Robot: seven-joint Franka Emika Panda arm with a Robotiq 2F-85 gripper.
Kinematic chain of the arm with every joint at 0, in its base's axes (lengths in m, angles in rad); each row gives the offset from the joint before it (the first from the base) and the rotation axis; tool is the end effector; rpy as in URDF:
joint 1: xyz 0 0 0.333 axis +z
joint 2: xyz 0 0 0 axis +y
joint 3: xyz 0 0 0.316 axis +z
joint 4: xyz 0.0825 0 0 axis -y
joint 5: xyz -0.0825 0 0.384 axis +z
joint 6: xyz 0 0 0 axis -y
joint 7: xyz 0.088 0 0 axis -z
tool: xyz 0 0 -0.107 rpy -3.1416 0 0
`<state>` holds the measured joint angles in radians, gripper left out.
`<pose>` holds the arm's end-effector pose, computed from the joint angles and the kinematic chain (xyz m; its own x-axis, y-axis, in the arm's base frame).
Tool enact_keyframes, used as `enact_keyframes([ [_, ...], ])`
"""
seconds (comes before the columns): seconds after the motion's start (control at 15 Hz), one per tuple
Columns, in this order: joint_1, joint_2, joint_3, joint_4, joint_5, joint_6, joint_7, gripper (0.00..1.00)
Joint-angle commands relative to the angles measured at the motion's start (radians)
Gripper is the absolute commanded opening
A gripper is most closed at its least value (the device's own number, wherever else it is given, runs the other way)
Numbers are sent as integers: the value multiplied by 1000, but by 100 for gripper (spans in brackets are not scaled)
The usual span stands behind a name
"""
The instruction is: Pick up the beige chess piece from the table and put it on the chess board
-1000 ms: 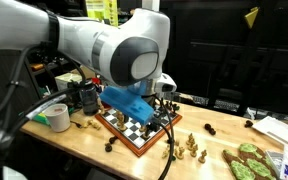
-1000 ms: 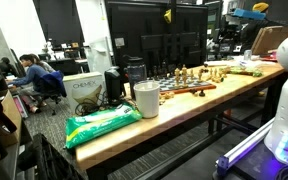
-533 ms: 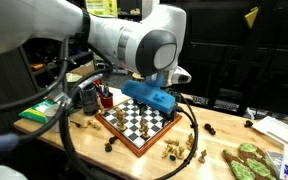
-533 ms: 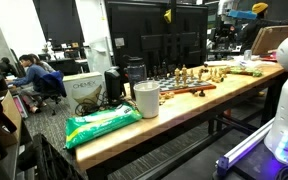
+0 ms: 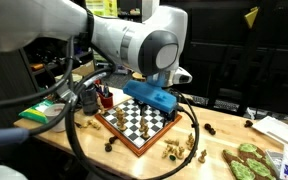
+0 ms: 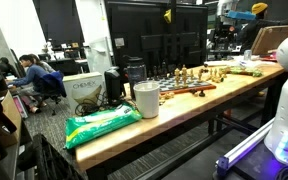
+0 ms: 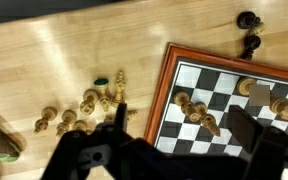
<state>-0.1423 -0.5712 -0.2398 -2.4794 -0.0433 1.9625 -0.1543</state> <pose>0.3537 -0.1512 0.4855 0.9823 -0.1788 0.0556 -0.1741 -0.9814 -0.0804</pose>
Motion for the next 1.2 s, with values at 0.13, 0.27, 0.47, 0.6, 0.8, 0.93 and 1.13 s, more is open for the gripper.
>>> enact_keyframes([
  [0.13, 1, 138, -21, 107, 22, -16, -55, 100],
  [0.27, 1, 212, -29, 159, 23, -6, -75, 100],
  [0.47, -2, 302, -33, 224, 15, 52, -117, 100],
  [0.6, -6, 356, -34, 267, 10, 78, -148, 100],
  [0.8, -20, 427, -37, 317, 8, 105, -180, 100],
  [0.93, -32, 454, -37, 346, 20, 76, -186, 100],
  [1.13, -39, 452, -23, 327, 9, 95, -155, 100],
])
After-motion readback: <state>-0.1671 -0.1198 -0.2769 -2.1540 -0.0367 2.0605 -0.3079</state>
